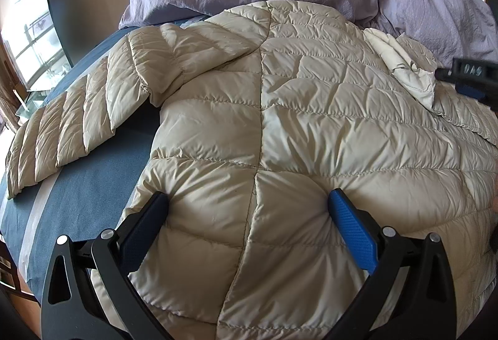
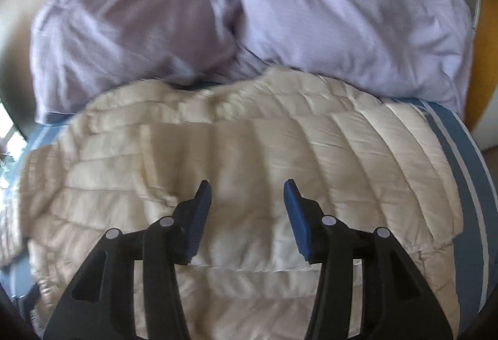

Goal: Fold large clothes

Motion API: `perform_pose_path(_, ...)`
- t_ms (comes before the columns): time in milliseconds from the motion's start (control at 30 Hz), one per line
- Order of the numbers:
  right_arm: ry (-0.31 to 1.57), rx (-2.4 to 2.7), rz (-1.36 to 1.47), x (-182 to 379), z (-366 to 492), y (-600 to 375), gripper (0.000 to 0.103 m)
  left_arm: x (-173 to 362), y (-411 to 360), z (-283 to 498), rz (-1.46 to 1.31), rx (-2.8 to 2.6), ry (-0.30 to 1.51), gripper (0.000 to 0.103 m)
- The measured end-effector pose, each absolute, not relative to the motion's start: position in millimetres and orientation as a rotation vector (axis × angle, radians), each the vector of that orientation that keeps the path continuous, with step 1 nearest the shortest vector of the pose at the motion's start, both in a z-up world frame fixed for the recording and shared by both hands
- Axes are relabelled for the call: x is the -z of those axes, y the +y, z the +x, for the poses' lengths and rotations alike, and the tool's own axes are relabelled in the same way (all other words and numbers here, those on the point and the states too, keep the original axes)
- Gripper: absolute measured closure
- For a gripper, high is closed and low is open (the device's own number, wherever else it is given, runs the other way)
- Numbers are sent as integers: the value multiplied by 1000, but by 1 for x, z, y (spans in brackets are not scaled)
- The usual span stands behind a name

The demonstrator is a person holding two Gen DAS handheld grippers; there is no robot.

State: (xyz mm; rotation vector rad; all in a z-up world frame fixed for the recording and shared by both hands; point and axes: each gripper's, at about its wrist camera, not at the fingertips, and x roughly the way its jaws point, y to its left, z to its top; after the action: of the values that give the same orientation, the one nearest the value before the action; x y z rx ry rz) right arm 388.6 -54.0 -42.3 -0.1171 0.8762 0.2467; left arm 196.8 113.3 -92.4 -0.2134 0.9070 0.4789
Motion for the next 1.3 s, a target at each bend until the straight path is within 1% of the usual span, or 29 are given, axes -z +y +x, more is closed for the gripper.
perform_pose_path(67,911,-251,-121,53,391,-52,54,92,114,197,-213,-479,907,1)
perform_pose_path(133,913,-257,-146,59,389,-46,47,93,113,197,-213,-479,907,1)
perform_pose_path(167,905,-263,-160,60,386,-42,46,92,113,197,-214,-479,907,1)
perform_pose_path(233,904,-289,-163,62,380,-37,38,92,114,197,-214,-479,907,1)
perform_pose_path(367,909,-302,-185,67,377,-29,32,93,113,197,-214,-479,907,1)
perform_pose_path(433,926,-303,-177,71,379,-28,25,93,114,197,-214,-478,907,1)
perform_pose_path(533,941,-299,-173,81,379,-27,19,93,113,197,-214,-478,908,1)
perform_pose_path(667,924,-272,-237,95,376,-19,15,93,114,197,-214,-479,908,1)
perform_pose_path(833,943,-275,-208,100,379,-24,9,93,114,197,-214,-479,907,1)
perform_pose_path(1100,952,-281,-200,101,381,-24,5,82,122,180,-247,-448,866,1)
perform_pose_path(1300,954,-282,-191,100,381,-25,3,58,159,142,-248,-540,809,1)
